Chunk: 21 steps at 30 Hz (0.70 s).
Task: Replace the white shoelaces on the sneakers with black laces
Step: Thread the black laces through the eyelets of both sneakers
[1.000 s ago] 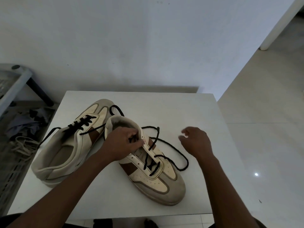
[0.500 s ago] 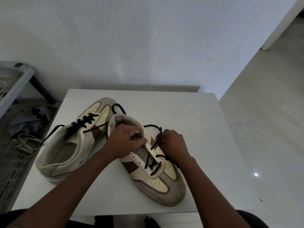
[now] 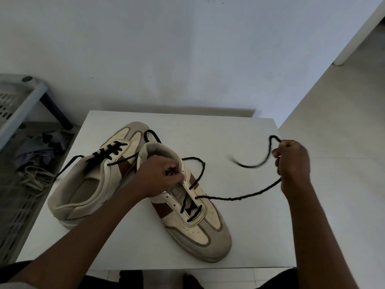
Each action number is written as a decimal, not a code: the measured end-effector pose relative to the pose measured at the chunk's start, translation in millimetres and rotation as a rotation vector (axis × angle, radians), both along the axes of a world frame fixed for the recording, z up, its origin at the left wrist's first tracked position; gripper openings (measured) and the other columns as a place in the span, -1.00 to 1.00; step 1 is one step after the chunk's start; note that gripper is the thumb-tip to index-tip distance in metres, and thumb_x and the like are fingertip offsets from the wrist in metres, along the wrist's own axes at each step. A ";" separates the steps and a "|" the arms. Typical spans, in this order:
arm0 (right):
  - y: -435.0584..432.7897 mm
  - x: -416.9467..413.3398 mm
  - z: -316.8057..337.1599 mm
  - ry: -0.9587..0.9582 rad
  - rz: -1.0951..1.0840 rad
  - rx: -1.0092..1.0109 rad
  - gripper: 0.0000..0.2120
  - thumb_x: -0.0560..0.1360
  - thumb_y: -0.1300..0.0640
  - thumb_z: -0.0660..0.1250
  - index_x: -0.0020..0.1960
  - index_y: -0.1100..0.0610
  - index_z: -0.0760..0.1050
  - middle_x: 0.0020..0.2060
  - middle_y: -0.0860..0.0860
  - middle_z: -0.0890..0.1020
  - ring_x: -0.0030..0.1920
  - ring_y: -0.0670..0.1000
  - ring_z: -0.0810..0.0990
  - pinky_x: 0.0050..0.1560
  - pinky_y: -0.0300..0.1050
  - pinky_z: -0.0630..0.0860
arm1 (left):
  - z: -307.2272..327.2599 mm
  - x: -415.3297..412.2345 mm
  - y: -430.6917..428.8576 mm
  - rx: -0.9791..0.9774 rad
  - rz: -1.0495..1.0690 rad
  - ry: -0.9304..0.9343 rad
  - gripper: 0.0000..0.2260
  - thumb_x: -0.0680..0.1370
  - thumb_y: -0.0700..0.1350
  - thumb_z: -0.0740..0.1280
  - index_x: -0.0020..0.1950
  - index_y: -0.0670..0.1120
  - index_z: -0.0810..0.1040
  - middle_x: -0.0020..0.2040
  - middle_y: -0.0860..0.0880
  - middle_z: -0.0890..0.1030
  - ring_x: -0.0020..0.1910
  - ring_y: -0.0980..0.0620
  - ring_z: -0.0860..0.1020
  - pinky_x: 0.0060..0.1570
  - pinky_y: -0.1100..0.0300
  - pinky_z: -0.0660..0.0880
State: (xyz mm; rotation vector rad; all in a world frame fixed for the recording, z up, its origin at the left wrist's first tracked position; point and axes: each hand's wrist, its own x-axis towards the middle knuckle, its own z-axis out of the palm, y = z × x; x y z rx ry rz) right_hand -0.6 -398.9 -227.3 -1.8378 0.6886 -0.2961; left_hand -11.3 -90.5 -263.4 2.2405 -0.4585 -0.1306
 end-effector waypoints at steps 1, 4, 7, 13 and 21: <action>-1.2 -1.4 1.7 0.014 -0.016 -0.034 -0.88 0.33 0.19 0.14 -0.34 0.07 0.42 -0.29 0.04 0.60 -0.34 0.05 0.43 -0.35 -0.15 0.27 | 0.1 -0.4 0.0 0.000 0.000 -0.001 -0.64 0.35 0.19 0.31 -0.46 -0.05 0.39 -0.56 0.07 0.35 -0.53 0.10 0.29 -0.47 0.18 0.26; 8.3 -8.6 -13.9 0.271 0.189 -0.179 -0.84 0.33 0.04 0.28 -0.29 0.12 0.53 -0.20 0.16 0.67 -0.11 0.23 0.60 -0.11 0.03 0.48 | -0.8 0.4 -0.1 0.000 -0.004 0.014 -0.62 0.34 0.22 0.28 -0.45 -0.07 0.41 -0.55 0.05 0.37 -0.52 0.11 0.30 -0.46 0.14 0.29; 19.4 -12.7 -35.7 0.428 0.325 -0.323 -0.82 0.47 0.17 0.34 -0.02 0.27 0.58 -0.05 0.20 0.64 0.07 0.18 0.58 0.00 -0.06 0.47 | -1.3 1.6 -0.3 -0.011 -0.004 0.037 -0.59 0.34 0.24 0.29 -0.42 -0.10 0.45 -0.53 -0.01 0.41 -0.51 0.12 0.32 -0.45 0.11 0.31; 6.5 -4.6 -35.8 0.243 0.104 -0.318 -0.79 0.51 0.25 0.23 0.05 0.10 0.58 0.01 -0.01 0.65 0.00 0.00 0.56 -0.05 -0.15 0.44 | -0.5 0.6 2.6 -0.011 -0.024 0.072 -0.58 0.37 0.29 0.27 -0.38 -0.07 0.48 -0.48 -0.05 0.46 -0.48 0.09 0.36 -0.44 0.01 0.39; 6.8 15.2 -77.9 0.399 -0.075 -0.565 -0.51 0.55 -0.03 0.32 0.30 0.28 0.34 0.24 0.24 0.41 0.23 0.24 0.41 0.13 0.13 0.40 | 5.9 -0.7 -5.6 -0.065 0.034 0.115 -0.58 0.63 0.01 0.19 -0.43 0.06 0.50 -0.51 0.12 0.51 -0.49 0.17 0.46 -0.32 0.21 0.42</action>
